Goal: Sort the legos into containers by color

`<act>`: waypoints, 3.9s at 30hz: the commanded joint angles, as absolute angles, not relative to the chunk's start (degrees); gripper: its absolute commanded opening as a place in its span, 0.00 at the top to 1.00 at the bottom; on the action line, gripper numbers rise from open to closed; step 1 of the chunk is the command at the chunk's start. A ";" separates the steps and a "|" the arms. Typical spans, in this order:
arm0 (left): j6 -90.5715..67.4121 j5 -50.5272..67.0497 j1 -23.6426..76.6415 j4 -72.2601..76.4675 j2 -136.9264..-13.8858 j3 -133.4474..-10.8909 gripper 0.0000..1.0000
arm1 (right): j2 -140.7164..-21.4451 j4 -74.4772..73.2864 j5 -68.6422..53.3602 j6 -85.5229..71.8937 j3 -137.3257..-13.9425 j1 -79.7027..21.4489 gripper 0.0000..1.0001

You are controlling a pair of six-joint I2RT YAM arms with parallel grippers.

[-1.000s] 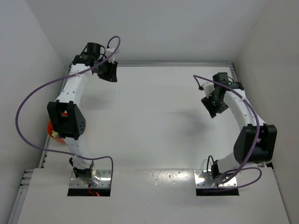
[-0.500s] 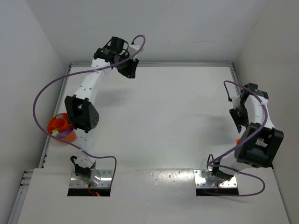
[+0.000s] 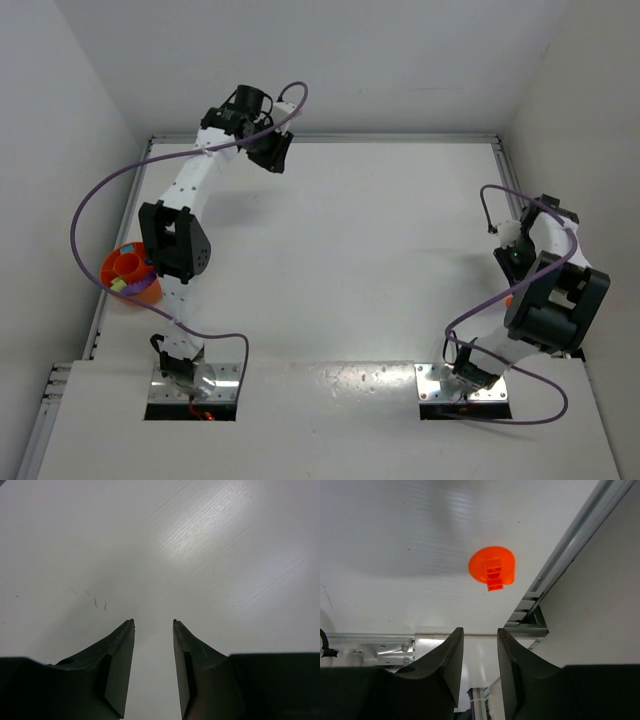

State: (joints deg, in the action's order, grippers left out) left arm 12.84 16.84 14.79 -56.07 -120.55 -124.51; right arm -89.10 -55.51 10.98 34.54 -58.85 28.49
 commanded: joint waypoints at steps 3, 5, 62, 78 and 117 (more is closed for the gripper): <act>12.22 16.61 14.41 -54.84 -119.79 -123.84 0.58 | -90.26 -52.03 7.04 37.97 -56.61 29.88 0.67; 12.22 16.09 14.41 -54.84 -119.79 -123.84 0.58 | -90.87 -51.33 6.34 38.49 -55.99 30.41 0.67; 6.33 15.03 15.47 -52.73 -120.32 -119.45 0.58 | -105.12 -49.48 1.49 43.86 -61.96 35.33 0.60; 5.80 15.03 15.47 -52.21 -119.79 -118.39 0.58 | -106.17 -50.01 1.49 43.86 -63.11 35.33 0.79; -24.69 39.30 15.55 -1.33 -93.60 -75.59 0.55 | -110.12 -30.30 -55.19 -23.64 -84.81 9.84 0.94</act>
